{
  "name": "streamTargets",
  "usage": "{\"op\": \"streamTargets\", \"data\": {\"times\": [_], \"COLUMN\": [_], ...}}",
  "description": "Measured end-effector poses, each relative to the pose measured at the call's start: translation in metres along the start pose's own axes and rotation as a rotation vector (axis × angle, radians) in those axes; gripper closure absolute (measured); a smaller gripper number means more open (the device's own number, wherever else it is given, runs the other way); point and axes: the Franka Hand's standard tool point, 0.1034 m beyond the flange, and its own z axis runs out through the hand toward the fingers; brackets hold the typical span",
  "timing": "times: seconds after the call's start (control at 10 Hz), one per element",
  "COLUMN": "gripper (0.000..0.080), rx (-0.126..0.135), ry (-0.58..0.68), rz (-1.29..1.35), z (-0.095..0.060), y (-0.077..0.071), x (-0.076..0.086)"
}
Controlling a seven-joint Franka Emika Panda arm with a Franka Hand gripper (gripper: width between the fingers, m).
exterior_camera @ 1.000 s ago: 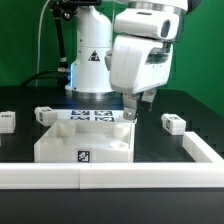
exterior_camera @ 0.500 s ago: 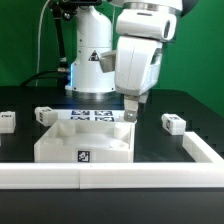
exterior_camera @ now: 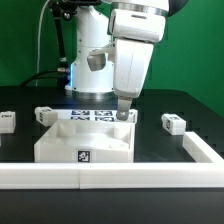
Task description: Assemble one leg
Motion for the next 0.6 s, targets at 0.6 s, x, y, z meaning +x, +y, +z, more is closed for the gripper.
{"op": "streamTargets", "data": {"times": [0.6], "gripper": [0.015], "rx": [0.019], "ry": [0.019], "rz": [0.014], "z": [0.014], "y": [-0.061], "x": [-0.01]}}
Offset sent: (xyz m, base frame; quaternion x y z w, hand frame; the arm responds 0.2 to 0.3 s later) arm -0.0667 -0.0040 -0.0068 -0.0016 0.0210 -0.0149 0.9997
